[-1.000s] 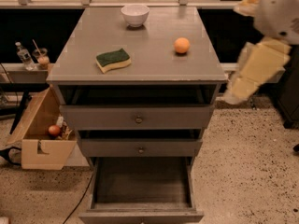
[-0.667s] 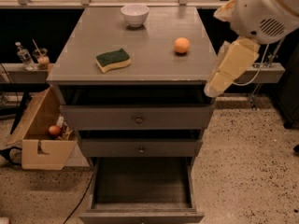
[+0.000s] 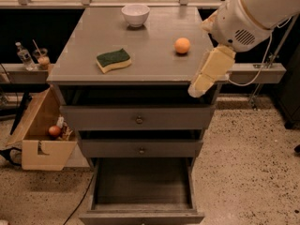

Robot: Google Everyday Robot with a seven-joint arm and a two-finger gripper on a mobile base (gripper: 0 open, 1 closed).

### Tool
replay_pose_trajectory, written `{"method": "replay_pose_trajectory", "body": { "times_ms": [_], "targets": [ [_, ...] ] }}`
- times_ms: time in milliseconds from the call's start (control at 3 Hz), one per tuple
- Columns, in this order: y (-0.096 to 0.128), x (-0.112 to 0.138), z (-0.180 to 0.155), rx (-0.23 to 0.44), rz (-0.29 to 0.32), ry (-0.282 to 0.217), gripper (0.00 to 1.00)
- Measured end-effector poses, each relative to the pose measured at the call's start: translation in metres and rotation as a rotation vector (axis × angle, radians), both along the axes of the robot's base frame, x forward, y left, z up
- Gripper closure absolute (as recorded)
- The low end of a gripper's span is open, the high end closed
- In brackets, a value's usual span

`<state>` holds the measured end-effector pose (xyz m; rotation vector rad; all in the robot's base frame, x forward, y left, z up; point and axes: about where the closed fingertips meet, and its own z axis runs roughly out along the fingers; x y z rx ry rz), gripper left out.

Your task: Place sponge into bottom drawer

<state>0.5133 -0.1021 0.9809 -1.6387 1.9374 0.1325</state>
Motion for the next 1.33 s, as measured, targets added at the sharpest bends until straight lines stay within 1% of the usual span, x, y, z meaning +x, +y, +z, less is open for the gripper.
{"method": "replay_pose_trajectory", "body": {
  "times_ms": [333, 667, 1000, 1333],
  "targets": [
    [0.005, 0.031, -0.006, 0.022, 0.010, 0.005, 0.00],
    [0.013, 0.082, -0.020, 0.063, 0.010, 0.020, 0.00],
    [0.023, 0.132, -0.044, 0.113, -0.046, 0.042, 0.00],
    [0.038, 0.182, -0.076, 0.144, -0.164, 0.053, 0.00]
  ]
}}
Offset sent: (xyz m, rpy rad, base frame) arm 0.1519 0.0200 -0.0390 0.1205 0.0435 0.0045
